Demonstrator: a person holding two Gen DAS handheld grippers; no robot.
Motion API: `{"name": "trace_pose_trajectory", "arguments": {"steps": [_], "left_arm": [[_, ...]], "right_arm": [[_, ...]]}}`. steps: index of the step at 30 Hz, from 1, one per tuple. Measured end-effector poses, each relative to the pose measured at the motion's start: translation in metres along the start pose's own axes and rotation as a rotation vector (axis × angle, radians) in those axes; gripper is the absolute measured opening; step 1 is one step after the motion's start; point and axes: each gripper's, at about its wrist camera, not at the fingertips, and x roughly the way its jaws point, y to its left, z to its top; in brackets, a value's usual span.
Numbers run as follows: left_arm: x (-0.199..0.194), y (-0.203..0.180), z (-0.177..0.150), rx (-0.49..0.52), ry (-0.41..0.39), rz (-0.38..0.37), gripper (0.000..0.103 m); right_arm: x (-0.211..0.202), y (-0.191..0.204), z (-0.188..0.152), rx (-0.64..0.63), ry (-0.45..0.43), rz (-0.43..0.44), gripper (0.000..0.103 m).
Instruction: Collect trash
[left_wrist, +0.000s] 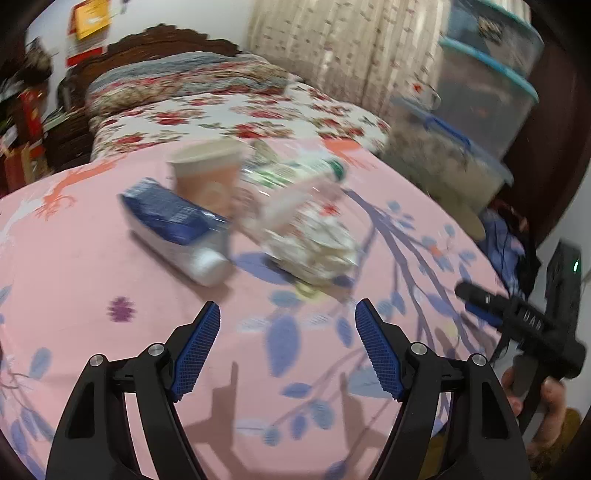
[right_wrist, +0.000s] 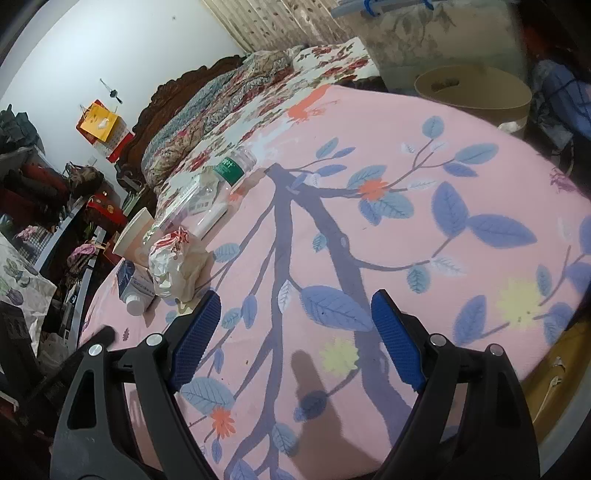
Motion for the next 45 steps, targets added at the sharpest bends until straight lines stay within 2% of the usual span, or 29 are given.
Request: {"name": "trace_pose_trajectory", "arguments": {"steps": [5,12,18,22,26,27,28,30,31,33,35,38,41,45], "left_arm": [[-0.016,0.038,0.021,-0.05,-0.055,0.074,0.071],[-0.015,0.068,0.043,-0.09,-0.071,0.114,0.071],[0.01,0.062,0.08,0.006,-0.066,0.117,0.072],[0.04,0.062,0.104,0.045,-0.028,0.102,0.073],[0.07,0.061,0.115,0.084,0.01,0.106,0.072],[0.076,0.061,0.116,0.087,0.02,0.108,0.069],[0.084,0.063,0.117,0.091,0.036,0.104,0.049],[0.091,0.063,0.118,0.097,0.056,0.091,0.039],[0.09,0.062,0.119,0.103,0.055,0.084,0.032],[0.077,0.062,0.12,0.102,0.024,0.072,0.024],[0.058,0.063,0.122,0.086,-0.02,0.062,0.022],[0.008,0.074,0.123,0.028,-0.135,0.029,0.022],[-0.031,0.091,0.114,-0.036,-0.211,0.027,0.022],[-0.061,0.116,0.093,-0.125,-0.235,0.035,0.023]], "right_arm": [[0.011,0.002,-0.003,-0.005,0.032,0.016,0.083],[0.017,0.007,-0.002,-0.041,0.044,0.029,0.083],[0.024,0.011,0.0,-0.068,0.046,0.032,0.084],[0.027,0.012,0.002,-0.077,0.049,0.036,0.084],[0.029,0.012,0.005,-0.08,0.05,0.033,0.084],[0.03,0.013,0.005,-0.081,0.05,0.032,0.084],[0.031,0.014,0.005,-0.085,0.052,0.03,0.084],[0.034,0.016,0.007,-0.091,0.055,0.03,0.084],[0.035,0.017,0.007,-0.093,0.057,0.032,0.084],[0.037,0.019,0.008,-0.096,0.062,0.034,0.084],[0.039,0.022,0.009,-0.104,0.067,0.035,0.084],[0.038,0.03,0.015,-0.138,0.051,0.035,0.083],[0.038,0.048,0.03,-0.193,0.028,0.058,0.081],[0.048,0.099,0.068,-0.313,0.03,0.155,0.076]]}}
